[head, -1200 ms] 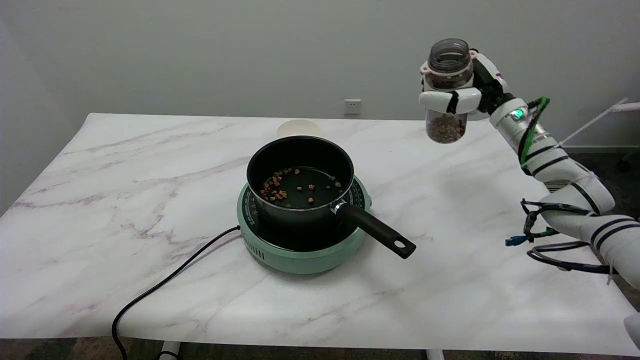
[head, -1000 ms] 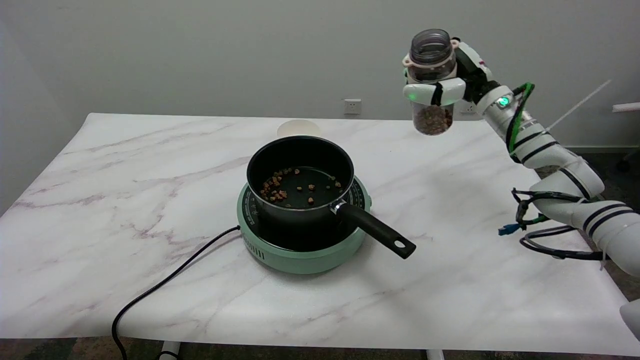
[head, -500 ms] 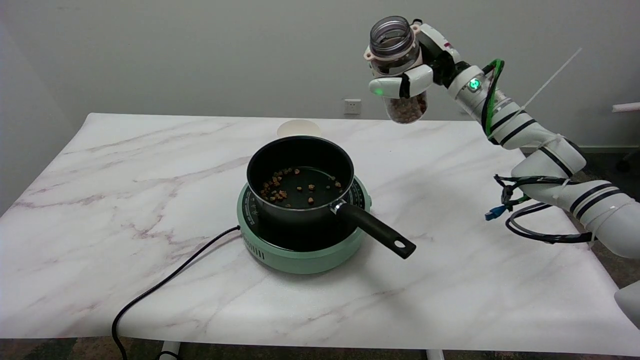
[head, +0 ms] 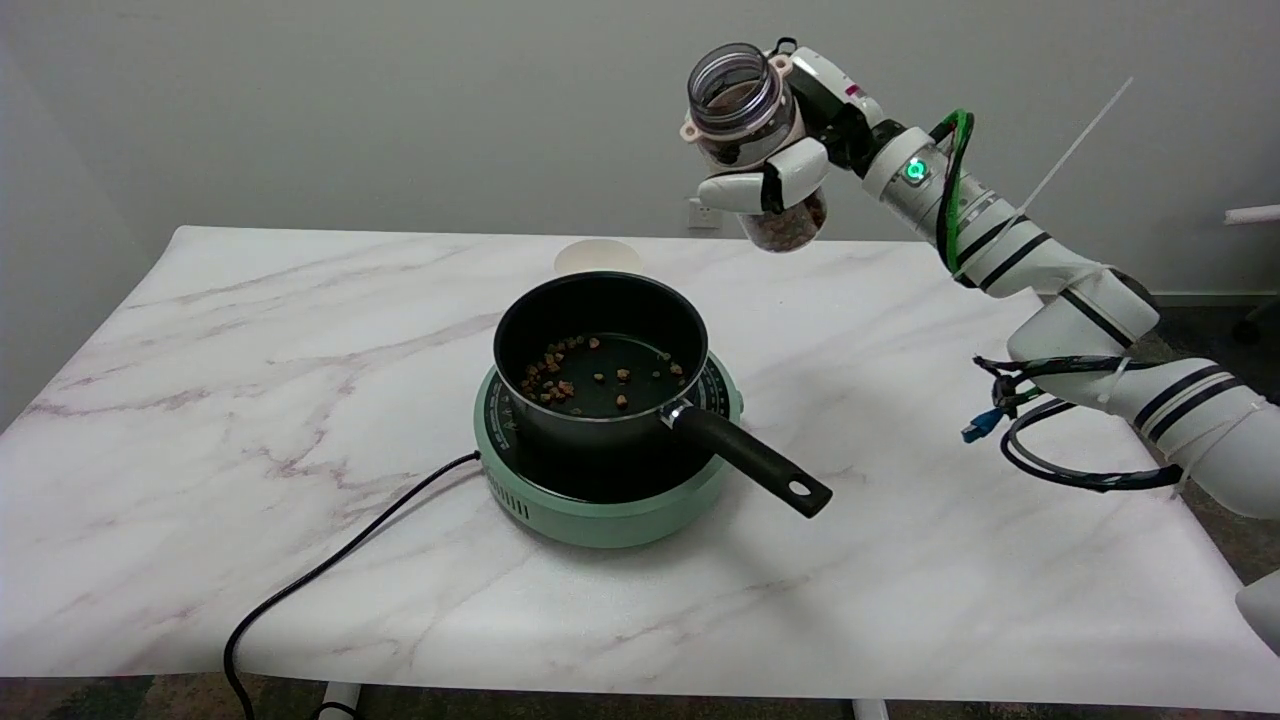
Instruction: Pour the contents of the bottle into the soup pot.
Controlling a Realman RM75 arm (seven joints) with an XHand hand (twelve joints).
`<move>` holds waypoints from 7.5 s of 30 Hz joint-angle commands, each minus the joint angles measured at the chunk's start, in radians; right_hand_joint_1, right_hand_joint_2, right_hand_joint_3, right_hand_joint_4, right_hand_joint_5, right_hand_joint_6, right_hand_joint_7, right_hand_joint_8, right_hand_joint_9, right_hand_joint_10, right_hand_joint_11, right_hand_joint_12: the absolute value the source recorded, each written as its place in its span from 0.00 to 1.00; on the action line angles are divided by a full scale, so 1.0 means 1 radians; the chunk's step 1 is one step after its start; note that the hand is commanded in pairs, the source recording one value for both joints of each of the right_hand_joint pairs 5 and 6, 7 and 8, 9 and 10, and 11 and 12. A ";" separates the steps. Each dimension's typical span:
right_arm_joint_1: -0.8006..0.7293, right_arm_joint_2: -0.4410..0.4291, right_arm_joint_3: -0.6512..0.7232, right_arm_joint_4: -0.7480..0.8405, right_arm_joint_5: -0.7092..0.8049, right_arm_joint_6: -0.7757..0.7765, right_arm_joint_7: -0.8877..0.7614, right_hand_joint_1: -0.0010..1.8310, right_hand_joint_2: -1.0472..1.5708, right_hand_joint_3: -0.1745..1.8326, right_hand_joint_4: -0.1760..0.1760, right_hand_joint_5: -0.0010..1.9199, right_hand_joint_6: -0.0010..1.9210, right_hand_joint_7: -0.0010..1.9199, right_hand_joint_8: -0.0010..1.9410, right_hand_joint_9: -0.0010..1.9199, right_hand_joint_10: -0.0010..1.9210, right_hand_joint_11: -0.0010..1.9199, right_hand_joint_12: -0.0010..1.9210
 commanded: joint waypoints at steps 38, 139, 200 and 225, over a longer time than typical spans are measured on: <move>-0.119 -0.007 -0.075 0.296 -0.321 -0.238 -0.421 0.82 0.87 0.47 0.50 1.00 1.00 1.00 0.99 0.79 0.79 0.67 0.67; 0.058 0.097 -0.138 0.446 -1.048 -0.178 -0.279 0.70 0.94 0.41 0.50 1.00 1.00 1.00 0.99 0.77 0.77 0.65 0.65; 0.149 0.129 -0.207 0.450 -1.344 -0.143 -0.135 0.69 0.94 0.42 0.50 1.00 1.00 1.00 0.99 0.74 0.74 0.64 0.64; 0.277 0.175 -0.384 0.660 -1.585 -0.089 0.052 0.69 0.93 0.43 0.50 1.00 1.00 1.00 0.99 0.74 0.74 0.64 0.64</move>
